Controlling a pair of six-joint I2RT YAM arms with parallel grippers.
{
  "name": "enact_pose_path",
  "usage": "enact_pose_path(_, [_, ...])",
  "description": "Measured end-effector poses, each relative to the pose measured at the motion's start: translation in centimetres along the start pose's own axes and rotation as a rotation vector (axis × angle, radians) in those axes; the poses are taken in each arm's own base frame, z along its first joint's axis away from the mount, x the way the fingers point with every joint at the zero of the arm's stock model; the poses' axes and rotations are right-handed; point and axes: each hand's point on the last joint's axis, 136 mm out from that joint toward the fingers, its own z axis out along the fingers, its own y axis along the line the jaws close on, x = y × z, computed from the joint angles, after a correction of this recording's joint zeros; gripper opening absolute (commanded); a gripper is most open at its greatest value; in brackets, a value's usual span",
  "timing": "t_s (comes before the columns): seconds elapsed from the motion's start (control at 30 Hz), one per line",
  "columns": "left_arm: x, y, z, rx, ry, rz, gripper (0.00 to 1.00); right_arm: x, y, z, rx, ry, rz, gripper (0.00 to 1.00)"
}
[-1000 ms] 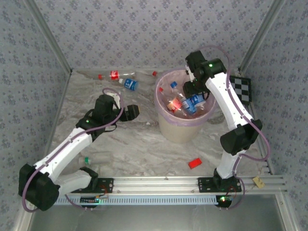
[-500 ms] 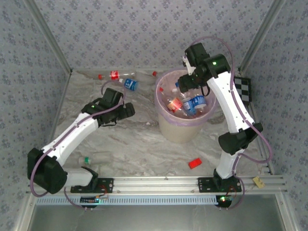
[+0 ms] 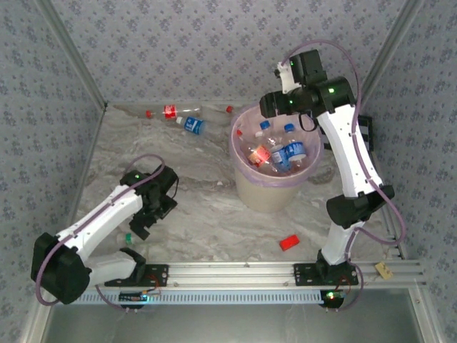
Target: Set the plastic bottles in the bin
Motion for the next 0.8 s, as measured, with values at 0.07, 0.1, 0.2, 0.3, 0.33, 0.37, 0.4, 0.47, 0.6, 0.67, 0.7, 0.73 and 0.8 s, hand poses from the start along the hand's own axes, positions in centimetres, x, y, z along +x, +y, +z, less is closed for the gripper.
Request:
enact_pose_path(0.07, [0.3,1.0,0.1,-0.026,0.015,-0.049,1.00,-0.2,-0.1,0.3,-0.010,-0.003,0.006,0.84])
enact_pose_path(0.1, [0.5,1.2,0.2,-0.026,0.023,-0.068,1.00,-0.2,-0.2,0.3,-0.013,-0.005,0.009,0.84])
enact_pose_path(0.2, [1.2,2.3,1.0,-0.024,0.056,-0.133,1.00,-0.3,-0.4,0.6,-0.025,-0.005,0.016,0.83])
enact_pose_path(0.3, [1.8,3.2,2.1,-0.036,0.076,-0.183,1.00,-0.4,-0.5,0.6,-0.035,-0.008,0.022,0.83])
enact_pose_path(0.33, [1.8,3.1,2.3,-0.032,0.076,-0.194,1.00,-0.4,-0.5,0.6,-0.039,-0.009,0.022,0.83])
enact_pose_path(0.37, [1.8,3.1,2.5,-0.028,0.078,-0.206,1.00,-0.4,-0.5,0.7,-0.040,-0.011,0.022,0.83])
enact_pose_path(0.4, [1.9,3.0,2.7,-0.025,0.079,-0.213,1.00,-0.4,-0.5,0.8,-0.042,-0.010,0.021,0.83])
enact_pose_path(0.47, [1.9,2.9,3.1,-0.019,0.079,-0.230,1.00,-0.1,-0.5,1.3,-0.045,-0.001,0.023,0.83])
enact_pose_path(0.6, [2.1,2.8,4.2,-0.010,0.088,-0.253,1.00,0.6,-0.6,2.0,-0.051,0.028,0.029,0.83])
enact_pose_path(0.67, [2.4,2.9,5.0,-0.023,0.095,-0.257,0.98,0.7,-0.5,2.0,-0.057,0.030,0.030,0.83])
enact_pose_path(0.7, [2.5,3.1,5.2,-0.032,0.097,-0.256,0.96,0.6,-0.5,2.0,-0.058,0.027,0.029,0.83])
enact_pose_path(0.73, [2.5,3.2,5.4,-0.045,0.096,-0.256,0.93,0.5,-0.5,1.9,-0.058,0.023,0.029,0.83])
enact_pose_path(0.8, [2.5,3.2,5.6,-0.056,0.095,-0.255,0.87,0.4,-0.5,1.7,-0.059,0.014,0.028,0.83])
